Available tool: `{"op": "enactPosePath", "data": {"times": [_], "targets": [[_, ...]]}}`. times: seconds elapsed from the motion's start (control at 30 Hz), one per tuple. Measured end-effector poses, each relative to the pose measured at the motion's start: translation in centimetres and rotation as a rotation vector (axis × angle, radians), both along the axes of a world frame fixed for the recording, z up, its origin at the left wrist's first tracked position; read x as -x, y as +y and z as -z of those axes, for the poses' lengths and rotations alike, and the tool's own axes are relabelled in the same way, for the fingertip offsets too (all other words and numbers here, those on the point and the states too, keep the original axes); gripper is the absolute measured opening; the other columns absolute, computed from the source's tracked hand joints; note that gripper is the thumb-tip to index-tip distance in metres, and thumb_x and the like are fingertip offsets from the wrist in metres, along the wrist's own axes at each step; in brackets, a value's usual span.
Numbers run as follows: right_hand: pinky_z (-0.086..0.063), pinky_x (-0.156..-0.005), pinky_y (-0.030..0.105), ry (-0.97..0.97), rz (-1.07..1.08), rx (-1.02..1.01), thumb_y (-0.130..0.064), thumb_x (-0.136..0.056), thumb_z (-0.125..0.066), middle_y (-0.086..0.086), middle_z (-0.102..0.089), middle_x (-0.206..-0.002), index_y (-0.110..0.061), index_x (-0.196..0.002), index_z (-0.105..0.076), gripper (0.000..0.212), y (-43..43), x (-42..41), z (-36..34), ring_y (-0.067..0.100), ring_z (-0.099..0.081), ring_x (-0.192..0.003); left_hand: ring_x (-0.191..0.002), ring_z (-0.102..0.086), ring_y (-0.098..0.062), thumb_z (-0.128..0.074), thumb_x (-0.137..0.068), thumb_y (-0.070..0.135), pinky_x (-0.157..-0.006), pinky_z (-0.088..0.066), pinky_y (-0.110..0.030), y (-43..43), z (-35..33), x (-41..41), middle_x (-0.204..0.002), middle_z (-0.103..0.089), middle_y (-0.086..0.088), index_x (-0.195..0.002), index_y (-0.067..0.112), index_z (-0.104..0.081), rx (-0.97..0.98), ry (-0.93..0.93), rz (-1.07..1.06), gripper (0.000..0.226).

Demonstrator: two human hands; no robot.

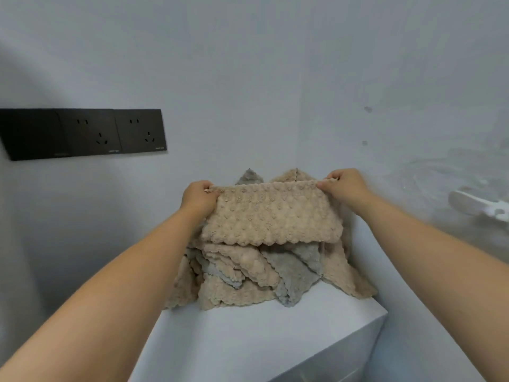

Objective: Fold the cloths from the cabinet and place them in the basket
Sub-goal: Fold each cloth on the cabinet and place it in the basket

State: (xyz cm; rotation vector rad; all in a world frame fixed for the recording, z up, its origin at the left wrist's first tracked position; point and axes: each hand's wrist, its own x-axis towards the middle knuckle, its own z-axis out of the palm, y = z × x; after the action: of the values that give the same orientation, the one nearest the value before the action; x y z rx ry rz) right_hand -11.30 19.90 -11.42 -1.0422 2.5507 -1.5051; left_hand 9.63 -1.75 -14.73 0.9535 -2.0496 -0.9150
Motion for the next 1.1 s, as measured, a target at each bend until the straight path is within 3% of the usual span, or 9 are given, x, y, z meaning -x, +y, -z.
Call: {"op": "enactPosePath", "data": {"times": [0.1,0.2,0.33,0.5,0.7,0.8,0.87,0.97,1.1], "targets": [[-0.036,-0.055,0.027,0.017,0.14,-0.001,-0.028,-0.081,-0.073,0.003,-0.052,-0.063,-0.009,-0.066,-0.055,0.031,-2.1,0.8,1.5,0.017,-0.049,-0.06,-0.082,-0.054,-0.024,-0.052,-0.096,0.019,-0.067,-0.039,-0.028,-0.7,1.9,1.5,-0.089,-0.062,-0.007,-0.09,0.012,-0.063,0.112,-0.12,-0.135,0.014],[-0.034,-0.05,0.028,-0.021,0.229,-0.238,-0.048,-0.081,-0.068,0.004,-0.053,-0.063,-0.012,-0.062,-0.045,0.047,-2.7,1.1,2.9,0.019,-0.05,-0.056,-0.091,-0.057,-0.027,-0.047,-0.098,0.02,-0.069,-0.042,-0.031,-0.9,3.9,2.2,-0.107,-0.063,-0.008,-0.11,0.015,-0.061,0.195,-0.29,-0.204,0.02],[-0.048,-0.056,0.029,-0.327,0.17,-0.416,-0.064,-0.082,-0.056,0.012,-0.061,-0.081,-0.004,-0.078,-0.053,0.061,-1.8,0.6,3.3,0.026,-0.058,-0.068,-0.102,-0.058,-0.029,-0.043,-0.098,0.014,-0.07,-0.043,-0.031,-1.5,5.0,1.9,-0.122,-0.059,-0.009,-0.133,0.018,-0.048,0.263,-0.449,-0.194,0.036],[-0.049,-0.091,0.042,-0.788,-0.092,-0.216,-0.033,-0.086,-0.067,0.012,-0.062,-0.115,-0.003,-0.124,-0.052,0.05,-0.6,0.8,2.0,0.028,-0.059,-0.104,-0.123,-0.042,-0.027,-0.047,-0.094,0.012,-0.085,-0.046,-0.04,-0.6,3.7,1.5,-0.138,-0.043,-0.008,-0.137,0.015,-0.044,0.402,-0.454,-0.09,0.043],[-0.046,-0.065,0.034,-0.222,-0.117,-0.009,-0.01,-0.08,-0.074,0.025,-0.061,-0.087,0.014,-0.103,-0.055,0.038,0.2,-2.0,-2.6,0.024,-0.056,-0.073,-0.137,-0.03,-0.022,-0.051,-0.09,0.008,-0.104,-0.033,-0.034,2.8,-1.3,1.3,-0.146,-0.038,-0.005,-0.139,0.018,-0.042,0.354,-0.313,0.22,0.051],[-0.048,-0.064,0.036,-0.109,-0.213,0.049,-0.002,-0.08,-0.072,0.01,-0.062,-0.075,0.003,-0.084,-0.061,0.013,1.4,-4.2,-5.6,0.02,-0.059,-0.068,-0.138,-0.032,-0.018,-0.061,-0.091,0.018,-0.101,-0.03,-0.026,5.5,-5.2,1.1,-0.15,-0.034,0.001,-0.144,0.021,-0.034,0.201,-0.183,0.436,0.06],[-0.05,-0.054,0.025,-0.035,-0.273,0.071,0.001,-0.079,-0.072,-0.006,-0.06,-0.055,-0.007,-0.068,-0.055,0.022,2.4,-6.0,-7.9,0.009,-0.058,-0.053,-0.137,-0.032,-0.015,-0.069,-0.086,0.027,-0.097,-0.03,-0.025,7.5,-7.9,1.0,-0.15,-0.031,0.006,-0.147,0.025,-0.027,0.122,-0.151,0.555,0.073],[-0.054,-0.069,0.029,0.062,-0.352,0.085,0.001,-0.074,-0.076,0.001,-0.066,-0.066,-0.005,-0.072,-0.063,0.015,3.5,-7.8,-10.5,0.012,-0.063,-0.063,-0.115,-0.046,-0.009,-0.077,-0.078,0.03,-0.088,-0.037,-0.023,9.6,-11.1,0.9,-0.128,-0.048,0.004,-0.141,0.028,-0.036,0.061,-0.085,0.62,0.075],[-0.044,-0.067,0.028,0.275,-0.328,-0.032,-0.008,-0.069,-0.082,0.009,-0.06,-0.07,-0.009,-0.072,-0.065,0.018,4.8,-9.1,-13.8,0.015,-0.054,-0.066,-0.073,-0.056,-0.008,-0.081,-0.073,0.024,-0.068,-0.045,-0.019,11.0,-14.4,0.7,-0.079,-0.059,0.0,-0.093,0.015,-0.065,0.015,0.007,0.682,0.027]]}}
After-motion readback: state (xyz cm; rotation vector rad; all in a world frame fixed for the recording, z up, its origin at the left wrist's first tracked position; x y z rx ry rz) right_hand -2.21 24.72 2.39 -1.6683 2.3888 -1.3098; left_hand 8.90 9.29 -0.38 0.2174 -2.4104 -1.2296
